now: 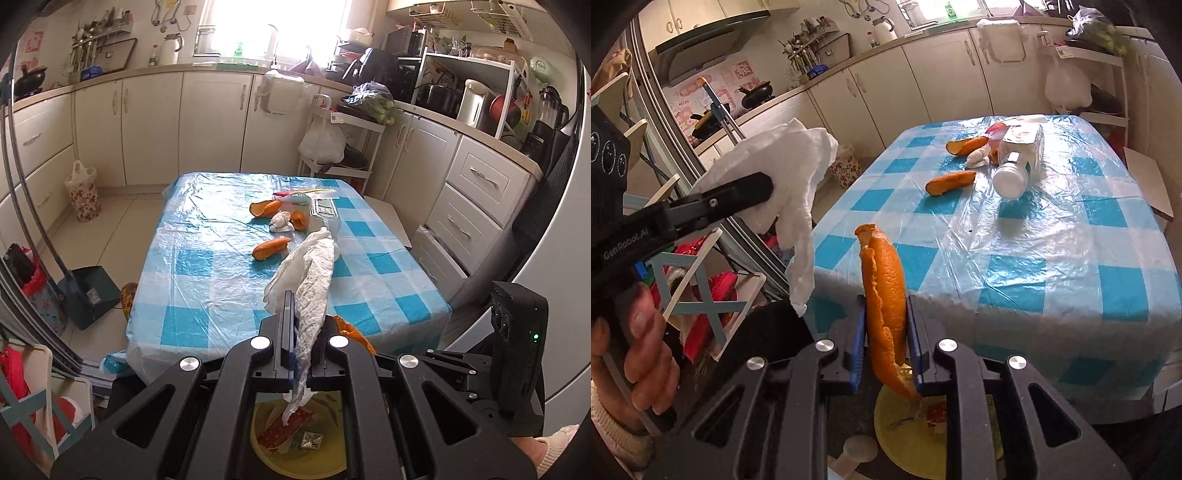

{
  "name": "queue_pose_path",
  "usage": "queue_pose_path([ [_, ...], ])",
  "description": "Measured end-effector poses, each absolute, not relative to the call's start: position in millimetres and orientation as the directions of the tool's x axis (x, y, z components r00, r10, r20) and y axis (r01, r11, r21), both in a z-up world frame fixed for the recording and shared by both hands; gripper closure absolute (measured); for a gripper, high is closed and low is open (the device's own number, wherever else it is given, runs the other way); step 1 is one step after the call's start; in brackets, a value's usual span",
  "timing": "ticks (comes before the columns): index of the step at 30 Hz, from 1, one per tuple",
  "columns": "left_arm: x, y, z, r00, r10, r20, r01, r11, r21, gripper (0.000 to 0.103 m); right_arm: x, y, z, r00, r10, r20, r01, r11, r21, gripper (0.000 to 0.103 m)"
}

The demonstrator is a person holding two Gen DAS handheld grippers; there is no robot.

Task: Collect trash
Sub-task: 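Carry tissue and orange peel over the yellow bucket and open both tools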

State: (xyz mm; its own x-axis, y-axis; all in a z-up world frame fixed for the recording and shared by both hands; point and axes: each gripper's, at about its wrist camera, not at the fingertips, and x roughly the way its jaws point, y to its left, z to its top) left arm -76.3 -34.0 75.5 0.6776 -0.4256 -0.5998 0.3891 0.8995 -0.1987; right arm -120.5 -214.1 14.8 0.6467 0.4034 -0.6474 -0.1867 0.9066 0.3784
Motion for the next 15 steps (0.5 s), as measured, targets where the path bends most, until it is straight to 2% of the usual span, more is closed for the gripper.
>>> queue_pose_path([
  [8,-98.6,-37.4,64.8,0.653,-0.441,-0.616,0.406,0.890,-0.206,0.099,-130.6,-218.0,-8.4,0.589,0.397,-0.704,-0.107,0.902,0.419,0.081],
  [15,-108.8,-37.3,25.9,0.596,-0.432,-0.676,0.388,0.893,-0.228,0.099,-131.5,-218.6,-34.5,0.528,0.381,-0.759,-0.034,0.902,0.429,0.078],
])
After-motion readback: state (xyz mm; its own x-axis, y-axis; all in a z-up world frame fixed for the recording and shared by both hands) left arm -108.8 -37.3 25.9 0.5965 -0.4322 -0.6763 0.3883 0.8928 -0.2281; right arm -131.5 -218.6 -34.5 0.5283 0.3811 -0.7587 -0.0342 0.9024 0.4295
